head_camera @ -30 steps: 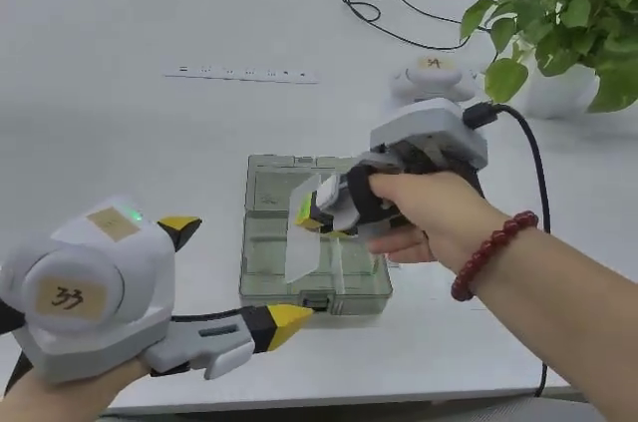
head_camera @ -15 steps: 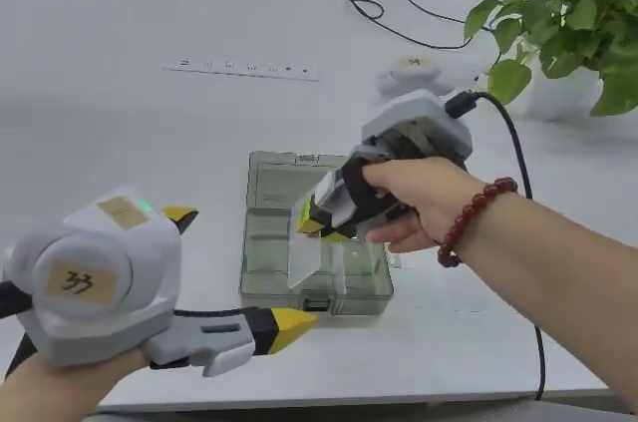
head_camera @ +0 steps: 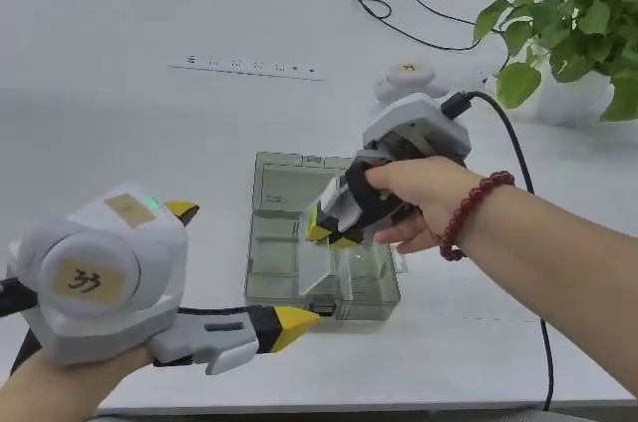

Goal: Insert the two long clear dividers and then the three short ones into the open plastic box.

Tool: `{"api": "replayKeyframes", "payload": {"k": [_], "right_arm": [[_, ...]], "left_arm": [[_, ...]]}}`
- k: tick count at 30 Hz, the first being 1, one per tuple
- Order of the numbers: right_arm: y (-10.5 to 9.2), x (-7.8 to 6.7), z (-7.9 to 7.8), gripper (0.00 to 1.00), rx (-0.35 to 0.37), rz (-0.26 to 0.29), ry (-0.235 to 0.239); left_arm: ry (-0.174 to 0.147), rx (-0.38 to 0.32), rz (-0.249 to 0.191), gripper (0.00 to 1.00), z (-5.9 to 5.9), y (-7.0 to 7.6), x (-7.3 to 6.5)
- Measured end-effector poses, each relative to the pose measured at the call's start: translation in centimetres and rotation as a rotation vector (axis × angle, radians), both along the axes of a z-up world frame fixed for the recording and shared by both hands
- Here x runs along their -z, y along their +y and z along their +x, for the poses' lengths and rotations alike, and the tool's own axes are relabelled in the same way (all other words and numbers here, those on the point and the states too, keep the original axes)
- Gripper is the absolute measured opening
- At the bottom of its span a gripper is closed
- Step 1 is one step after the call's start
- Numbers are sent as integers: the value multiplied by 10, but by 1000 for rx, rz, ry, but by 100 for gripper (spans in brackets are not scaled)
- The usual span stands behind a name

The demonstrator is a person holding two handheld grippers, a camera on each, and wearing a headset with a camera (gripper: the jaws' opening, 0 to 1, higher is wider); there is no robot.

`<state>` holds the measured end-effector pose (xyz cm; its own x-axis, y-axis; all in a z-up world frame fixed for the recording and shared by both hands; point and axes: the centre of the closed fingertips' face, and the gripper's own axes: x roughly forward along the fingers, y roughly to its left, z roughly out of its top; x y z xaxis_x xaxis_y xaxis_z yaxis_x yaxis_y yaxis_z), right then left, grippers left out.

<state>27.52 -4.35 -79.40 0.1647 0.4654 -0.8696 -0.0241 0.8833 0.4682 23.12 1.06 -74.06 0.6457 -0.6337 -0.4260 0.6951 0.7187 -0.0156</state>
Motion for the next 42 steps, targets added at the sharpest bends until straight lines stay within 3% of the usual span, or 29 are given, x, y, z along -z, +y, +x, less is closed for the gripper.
{"api": "replayKeyframes", "payload": {"k": [3,13,29,42], "right_arm": [[0,1,-5,6,-9,-7,3],[-1,10,3,6,-21,-17,25],[2,10,-1,6,-34,-26,32],[6,9,-2,6,-120,-124,-5]], "left_arm": [[9,1,2,100,0,0,2],[18,9,9,100,0,1,4],[22,10,17,100,0,1,6],[20,8,27,99,0,2,5]]}}
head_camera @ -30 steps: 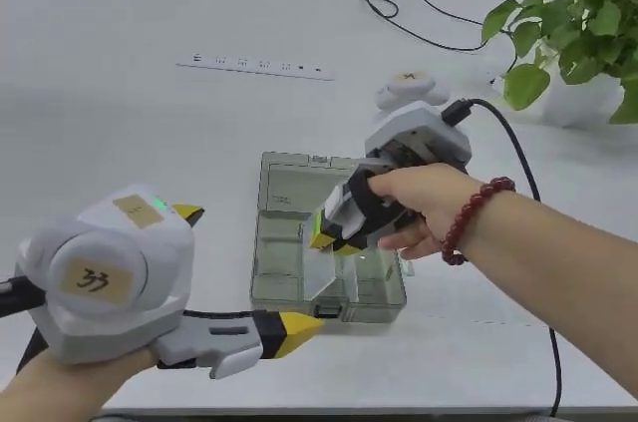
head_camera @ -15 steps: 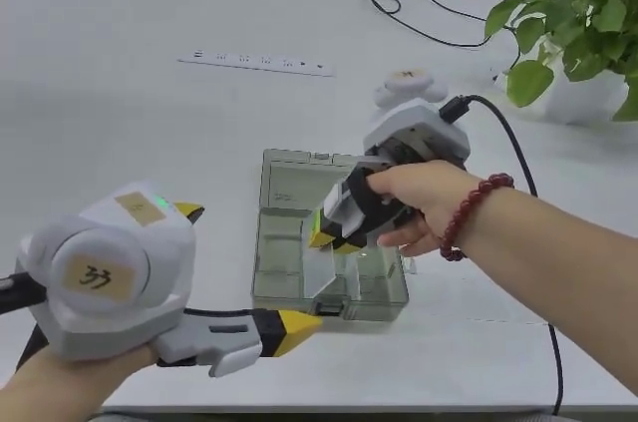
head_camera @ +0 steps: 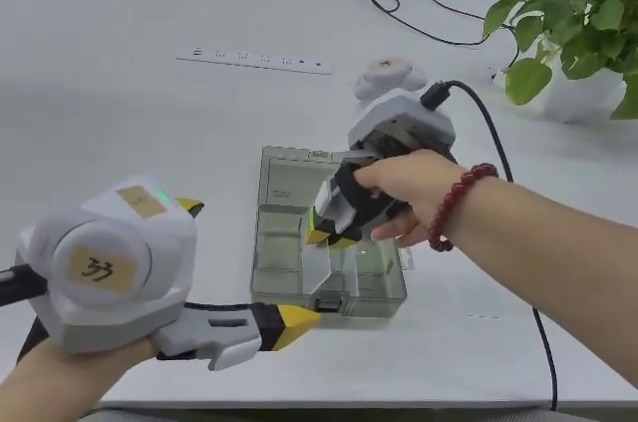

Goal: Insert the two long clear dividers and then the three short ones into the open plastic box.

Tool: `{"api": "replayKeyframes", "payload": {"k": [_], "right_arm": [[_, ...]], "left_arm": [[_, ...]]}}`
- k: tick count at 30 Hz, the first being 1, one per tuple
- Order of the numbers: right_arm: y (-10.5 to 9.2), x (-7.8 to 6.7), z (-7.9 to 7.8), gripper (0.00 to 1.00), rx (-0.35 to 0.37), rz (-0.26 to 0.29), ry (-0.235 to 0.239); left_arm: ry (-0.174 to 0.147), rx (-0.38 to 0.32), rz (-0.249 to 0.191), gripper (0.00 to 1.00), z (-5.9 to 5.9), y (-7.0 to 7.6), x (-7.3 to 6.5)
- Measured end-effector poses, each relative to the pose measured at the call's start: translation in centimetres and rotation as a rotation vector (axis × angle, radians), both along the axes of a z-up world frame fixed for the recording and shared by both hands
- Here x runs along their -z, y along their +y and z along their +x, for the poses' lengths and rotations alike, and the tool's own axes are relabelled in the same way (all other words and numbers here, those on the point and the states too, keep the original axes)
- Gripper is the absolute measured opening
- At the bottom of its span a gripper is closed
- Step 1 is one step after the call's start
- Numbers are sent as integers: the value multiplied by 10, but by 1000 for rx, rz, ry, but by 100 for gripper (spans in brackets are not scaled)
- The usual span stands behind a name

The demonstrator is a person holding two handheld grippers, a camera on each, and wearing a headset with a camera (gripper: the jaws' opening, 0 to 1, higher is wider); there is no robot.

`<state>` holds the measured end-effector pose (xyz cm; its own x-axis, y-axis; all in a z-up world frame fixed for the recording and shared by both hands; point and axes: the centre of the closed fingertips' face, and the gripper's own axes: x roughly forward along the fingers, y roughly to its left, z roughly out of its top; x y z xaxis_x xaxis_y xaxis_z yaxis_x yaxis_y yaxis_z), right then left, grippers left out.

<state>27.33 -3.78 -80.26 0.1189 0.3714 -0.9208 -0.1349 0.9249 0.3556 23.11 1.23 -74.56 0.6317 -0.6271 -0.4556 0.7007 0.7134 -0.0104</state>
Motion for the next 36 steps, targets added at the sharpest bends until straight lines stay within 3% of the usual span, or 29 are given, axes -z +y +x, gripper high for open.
{"api": "replayKeyframes", "payload": {"k": [5,18,28,36], "right_arm": [[3,0,-4,7,-46,-47,-17],[6,-1,-11,7,-100,-103,-41],[8,4,-10,7,-173,-194,-104],[6,12,-5,7,-183,-216,-116]], "left_arm": [[-1,-1,1,98,0,1,0],[-3,-9,6,97,-1,5,-2],[-4,-15,8,96,-2,7,-3],[-11,-26,4,96,-2,8,-6]]}}
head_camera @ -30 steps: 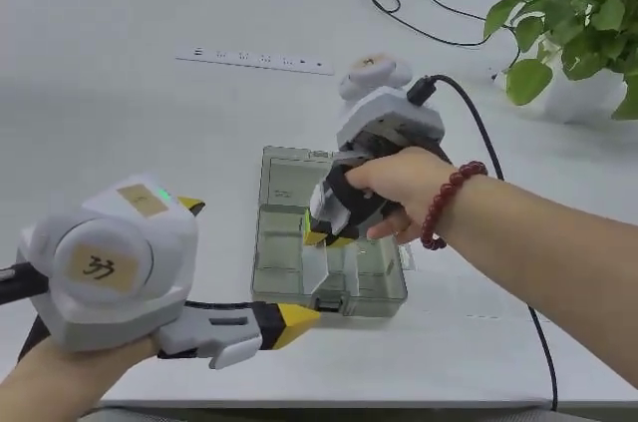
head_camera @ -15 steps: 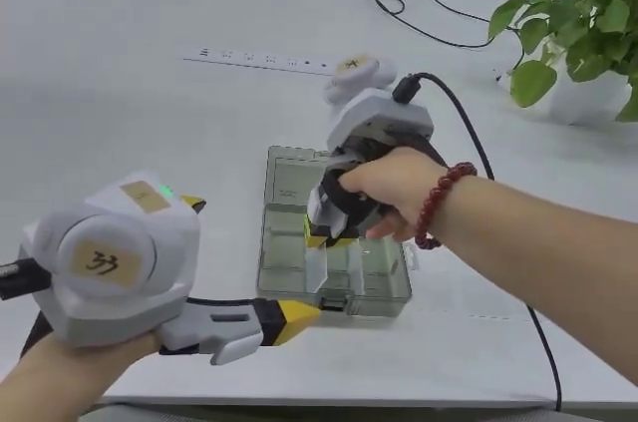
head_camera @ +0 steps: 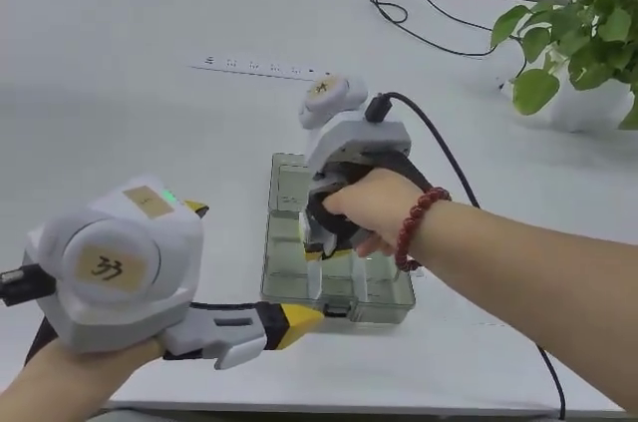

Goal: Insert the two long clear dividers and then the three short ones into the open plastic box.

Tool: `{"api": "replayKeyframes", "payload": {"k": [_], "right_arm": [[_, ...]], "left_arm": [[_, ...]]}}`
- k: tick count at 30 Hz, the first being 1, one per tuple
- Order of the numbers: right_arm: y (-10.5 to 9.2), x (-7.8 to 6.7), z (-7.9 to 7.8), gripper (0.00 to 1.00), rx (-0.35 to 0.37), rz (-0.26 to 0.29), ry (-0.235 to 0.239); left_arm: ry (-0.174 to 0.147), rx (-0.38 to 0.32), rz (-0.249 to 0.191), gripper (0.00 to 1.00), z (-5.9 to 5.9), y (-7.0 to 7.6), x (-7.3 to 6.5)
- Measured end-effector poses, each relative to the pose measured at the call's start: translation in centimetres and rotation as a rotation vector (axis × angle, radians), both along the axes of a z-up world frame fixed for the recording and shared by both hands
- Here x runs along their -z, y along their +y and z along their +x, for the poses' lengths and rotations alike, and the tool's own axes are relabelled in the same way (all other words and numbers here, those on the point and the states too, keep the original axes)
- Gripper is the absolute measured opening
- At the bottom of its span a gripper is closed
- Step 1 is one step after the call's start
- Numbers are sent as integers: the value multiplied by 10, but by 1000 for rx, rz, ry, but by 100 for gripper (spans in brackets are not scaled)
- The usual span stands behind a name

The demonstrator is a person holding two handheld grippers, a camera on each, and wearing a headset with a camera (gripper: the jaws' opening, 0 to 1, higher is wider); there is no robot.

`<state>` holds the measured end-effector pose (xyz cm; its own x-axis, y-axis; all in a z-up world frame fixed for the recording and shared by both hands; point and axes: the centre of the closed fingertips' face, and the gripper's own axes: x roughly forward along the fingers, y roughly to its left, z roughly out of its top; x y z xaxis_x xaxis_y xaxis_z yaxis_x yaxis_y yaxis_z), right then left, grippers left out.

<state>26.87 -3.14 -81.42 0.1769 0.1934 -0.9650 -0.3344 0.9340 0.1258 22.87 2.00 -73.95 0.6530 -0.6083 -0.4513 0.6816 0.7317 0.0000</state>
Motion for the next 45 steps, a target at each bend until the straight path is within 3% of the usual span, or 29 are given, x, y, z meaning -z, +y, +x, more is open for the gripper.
{"api": "replayKeyframes", "payload": {"k": [11,17,22,24,28,39,45], "right_arm": [[-2,14,8,7,9,-5,-6],[-2,14,9,7,31,19,-1],[1,13,10,10,35,92,-10],[4,10,16,12,17,137,-54],[8,4,16,20,5,189,-64],[17,-14,8,33,-240,247,-157],[20,-30,3,36,-391,275,-254]], "left_arm": [[7,-6,14,96,-1,0,3],[2,-22,19,96,0,4,2],[-1,-26,17,96,1,4,1],[1,-25,20,95,1,4,1],[5,-27,21,95,1,4,1],[10,-55,18,95,1,10,-1],[13,-76,13,95,1,14,-3]]}}
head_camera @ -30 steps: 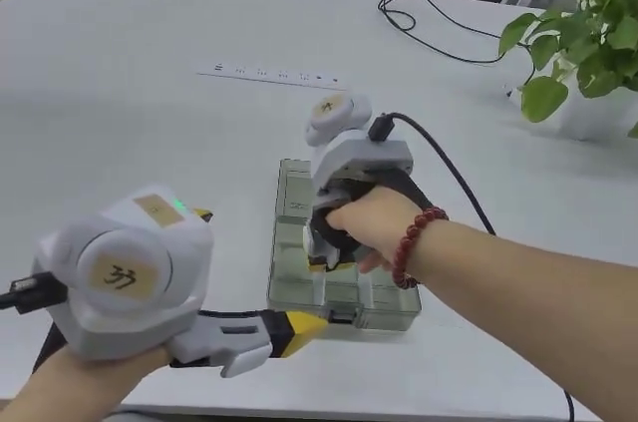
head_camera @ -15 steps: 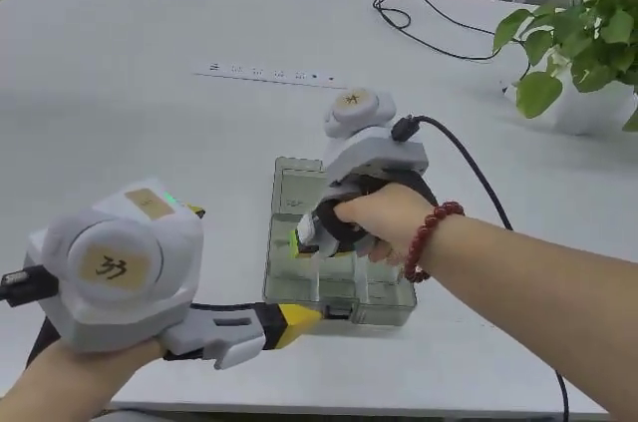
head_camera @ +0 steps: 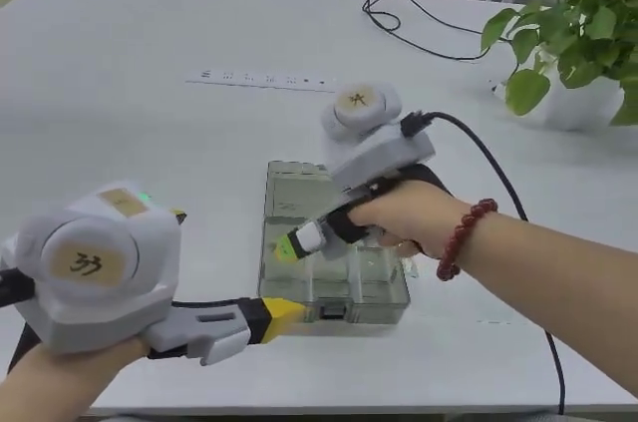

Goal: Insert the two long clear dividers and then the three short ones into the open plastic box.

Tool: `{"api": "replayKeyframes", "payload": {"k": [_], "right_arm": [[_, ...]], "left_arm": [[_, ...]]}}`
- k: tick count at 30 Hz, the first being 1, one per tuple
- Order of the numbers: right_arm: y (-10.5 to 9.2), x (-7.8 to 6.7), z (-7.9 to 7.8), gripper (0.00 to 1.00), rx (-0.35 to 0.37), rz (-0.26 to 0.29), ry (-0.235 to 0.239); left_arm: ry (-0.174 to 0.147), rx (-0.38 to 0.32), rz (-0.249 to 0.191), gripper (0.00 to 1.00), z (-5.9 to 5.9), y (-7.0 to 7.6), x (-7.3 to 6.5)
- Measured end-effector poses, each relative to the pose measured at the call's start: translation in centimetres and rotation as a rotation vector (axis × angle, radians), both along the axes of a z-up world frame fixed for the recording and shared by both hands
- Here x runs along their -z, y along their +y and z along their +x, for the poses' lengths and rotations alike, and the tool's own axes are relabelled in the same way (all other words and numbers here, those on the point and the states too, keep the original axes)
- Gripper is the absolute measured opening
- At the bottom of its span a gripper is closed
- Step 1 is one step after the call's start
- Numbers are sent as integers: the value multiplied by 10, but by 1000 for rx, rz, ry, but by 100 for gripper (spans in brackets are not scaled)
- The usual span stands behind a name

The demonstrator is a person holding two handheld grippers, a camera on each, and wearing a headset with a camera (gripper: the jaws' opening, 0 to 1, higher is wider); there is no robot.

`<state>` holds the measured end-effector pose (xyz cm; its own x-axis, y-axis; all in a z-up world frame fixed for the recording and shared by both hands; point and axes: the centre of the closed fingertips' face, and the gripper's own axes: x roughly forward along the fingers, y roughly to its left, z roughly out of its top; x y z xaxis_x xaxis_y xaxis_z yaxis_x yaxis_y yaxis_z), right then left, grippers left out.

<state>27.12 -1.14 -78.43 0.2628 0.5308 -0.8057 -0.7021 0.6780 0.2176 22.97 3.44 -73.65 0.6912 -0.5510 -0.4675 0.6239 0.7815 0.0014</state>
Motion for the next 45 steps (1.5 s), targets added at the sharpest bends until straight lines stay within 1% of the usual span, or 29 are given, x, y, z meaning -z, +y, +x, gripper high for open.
{"api": "replayKeyframes", "payload": {"k": [2,3,4,7,10,11,14,15,18,23,24,25,26,28,30,32,34,38,41,45], "right_arm": [[0,-4,-2,37,-41,6,-26],[0,-4,-2,38,-50,6,-31],[0,-4,0,40,-74,7,-43],[-2,-6,-3,42,-136,5,-73],[-7,-6,-6,43,-172,-3,-86],[-8,-6,-7,44,-183,2,-93],[-13,-8,-8,45,-199,27,-91],[-15,-9,-9,45,-217,34,-96],[-22,-12,-11,47,-240,43,-109],[-33,-13,-14,50,-291,42,-124],[-36,-13,-15,51,-301,42,-128],[-38,-13,-15,51,-305,41,-131],[-43,-12,-15,51,-309,37,-133],[-50,-11,-16,52,-317,34,-132],[-56,-11,-18,52,-330,34,-133],[-60,-10,-19,52,-344,28,-139],[-67,-9,-19,53,-369,7,-150],[-81,-7,-17,53,-378,-11,-159],[-90,-7,-18,53,-389,-16,-156],[-104,-4,-17,53,-398,-42,-162]], "left_arm": [[5,-5,2,95,0,2,1],[5,-6,3,95,0,2,1],[5,-7,4,95,0,3,1],[6,-8,7,95,-1,3,2],[7,-9,9,95,-2,2,1],[6,-10,10,95,-2,2,1],[7,-12,13,95,-3,2,1],[7,-12,15,95,-3,1,1],[8,-15,17,94,-4,1,1],[13,-18,19,94,-4,-1,3],[9,-19,12,94,-3,-1,3],[8,-21,7,94,-3,-2,2],[11,-29,-7,94,-3,-2,2],[17,-33,-11,94,-3,-2,3],[22,-32,7,93,-3,-3,6],[28,-31,15,93,-3,-3,9],[34,-29,17,93,-2,-4,11],[36,-28,19,93,-2,-6,12],[35,-26,20,93,-2,-7,11],[34,-29,22,93,-2,-8,11]]}}
